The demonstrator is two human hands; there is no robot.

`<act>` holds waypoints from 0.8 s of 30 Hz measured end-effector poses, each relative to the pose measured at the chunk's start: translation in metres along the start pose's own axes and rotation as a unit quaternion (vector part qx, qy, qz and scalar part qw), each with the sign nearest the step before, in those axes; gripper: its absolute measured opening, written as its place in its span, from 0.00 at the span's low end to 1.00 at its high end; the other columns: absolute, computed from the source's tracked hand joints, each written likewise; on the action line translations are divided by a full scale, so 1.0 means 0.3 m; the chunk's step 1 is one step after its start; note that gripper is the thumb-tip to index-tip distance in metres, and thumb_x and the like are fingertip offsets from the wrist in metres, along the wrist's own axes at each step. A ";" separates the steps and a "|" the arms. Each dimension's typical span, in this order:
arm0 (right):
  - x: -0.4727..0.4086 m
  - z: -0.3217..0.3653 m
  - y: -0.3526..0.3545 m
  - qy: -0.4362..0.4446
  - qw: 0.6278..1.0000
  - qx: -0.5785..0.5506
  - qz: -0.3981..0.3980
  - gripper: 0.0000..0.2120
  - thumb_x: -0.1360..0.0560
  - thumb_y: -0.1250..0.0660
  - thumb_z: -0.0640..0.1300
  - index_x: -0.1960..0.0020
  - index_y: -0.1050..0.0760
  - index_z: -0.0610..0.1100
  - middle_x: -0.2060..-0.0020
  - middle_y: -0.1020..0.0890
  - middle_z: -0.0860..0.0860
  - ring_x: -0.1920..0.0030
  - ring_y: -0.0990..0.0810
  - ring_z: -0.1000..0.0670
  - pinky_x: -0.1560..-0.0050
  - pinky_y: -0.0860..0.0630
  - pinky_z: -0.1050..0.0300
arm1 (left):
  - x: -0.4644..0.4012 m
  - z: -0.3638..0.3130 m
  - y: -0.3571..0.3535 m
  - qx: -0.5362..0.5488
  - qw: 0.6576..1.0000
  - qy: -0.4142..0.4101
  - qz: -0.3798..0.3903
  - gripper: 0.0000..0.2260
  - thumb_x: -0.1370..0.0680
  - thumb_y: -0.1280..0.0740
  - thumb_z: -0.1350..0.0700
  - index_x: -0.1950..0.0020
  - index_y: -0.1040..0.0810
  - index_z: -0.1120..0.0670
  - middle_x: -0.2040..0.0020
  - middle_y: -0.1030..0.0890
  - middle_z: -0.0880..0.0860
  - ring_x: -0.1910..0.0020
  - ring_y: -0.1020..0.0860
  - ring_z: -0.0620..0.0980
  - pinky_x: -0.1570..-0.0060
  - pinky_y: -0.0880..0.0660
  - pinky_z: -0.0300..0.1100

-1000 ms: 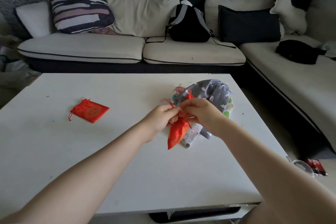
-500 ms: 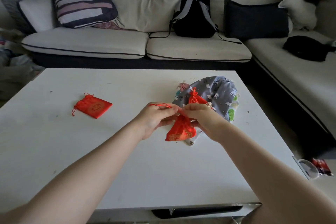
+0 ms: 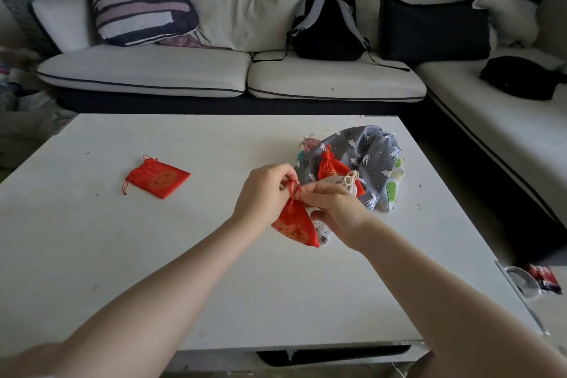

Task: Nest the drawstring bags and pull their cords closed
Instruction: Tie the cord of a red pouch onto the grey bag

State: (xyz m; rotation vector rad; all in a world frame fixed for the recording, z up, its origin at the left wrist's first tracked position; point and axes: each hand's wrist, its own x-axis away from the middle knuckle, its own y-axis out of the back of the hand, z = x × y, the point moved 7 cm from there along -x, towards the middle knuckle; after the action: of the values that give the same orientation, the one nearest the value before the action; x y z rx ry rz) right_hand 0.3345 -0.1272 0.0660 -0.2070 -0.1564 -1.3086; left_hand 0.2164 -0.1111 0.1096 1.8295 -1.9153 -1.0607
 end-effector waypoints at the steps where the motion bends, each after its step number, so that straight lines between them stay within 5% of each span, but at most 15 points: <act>1: 0.000 0.008 0.008 0.001 1.000 0.027 -0.014 0.08 0.25 0.35 0.37 0.60 0.20 0.44 0.62 0.19 0.48 0.59 0.23 0.51 0.57 0.31 0.59 | 0.002 -0.002 0.006 -0.002 1.000 0.002 -0.012 0.04 0.26 0.34 0.63 0.57 0.20 0.56 0.61 0.18 0.51 0.65 0.22 0.49 0.62 0.25 0.41; 9: 0.003 0.047 0.084 0.016 0.988 0.045 -0.148 0.04 0.27 0.32 0.39 0.59 0.19 0.46 0.64 0.20 0.48 0.62 0.25 0.51 0.64 0.31 0.63 | 0.026 -0.026 0.001 0.078 0.996 -0.042 -0.022 0.06 0.28 0.29 0.62 0.55 0.15 0.53 0.62 0.18 0.49 0.62 0.20 0.48 0.59 0.23 0.42; 14: 0.001 0.040 0.046 0.014 0.998 0.038 -0.054 0.08 0.26 0.34 0.36 0.48 0.21 0.43 0.55 0.17 0.45 0.57 0.21 0.50 0.58 0.25 0.58 | 0.027 -0.034 0.017 0.088 0.993 -0.062 -0.051 0.05 0.28 0.29 0.62 0.56 0.16 0.54 0.61 0.19 0.49 0.62 0.21 0.47 0.62 0.24 0.39; 19: 0.012 0.037 0.014 -0.021 0.998 -0.060 0.022 0.08 0.23 0.38 0.37 0.48 0.21 0.40 0.58 0.18 0.47 0.60 0.20 0.51 0.60 0.29 0.60 | 0.018 -0.043 0.034 0.061 0.994 -0.069 -0.061 0.06 0.27 0.31 0.63 0.55 0.16 0.55 0.62 0.20 0.47 0.62 0.22 0.46 0.63 0.28 0.34; 24: 0.008 0.040 0.021 -0.031 0.998 0.058 -0.004 0.08 0.26 0.33 0.38 0.47 0.21 0.41 0.61 0.18 0.48 0.63 0.20 0.55 0.60 0.24 0.63 | 0.023 -0.019 0.020 0.089 0.995 -0.037 -0.034 0.06 0.27 0.31 0.63 0.54 0.16 0.54 0.60 0.17 0.50 0.60 0.20 0.45 0.59 0.25 0.34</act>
State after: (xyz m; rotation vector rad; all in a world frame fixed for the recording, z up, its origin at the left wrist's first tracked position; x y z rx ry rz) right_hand 0.3414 -0.1251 0.0779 -0.1482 -0.2869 -1.2980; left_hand 0.2146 -0.1198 0.1157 1.9896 -2.0627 -1.0204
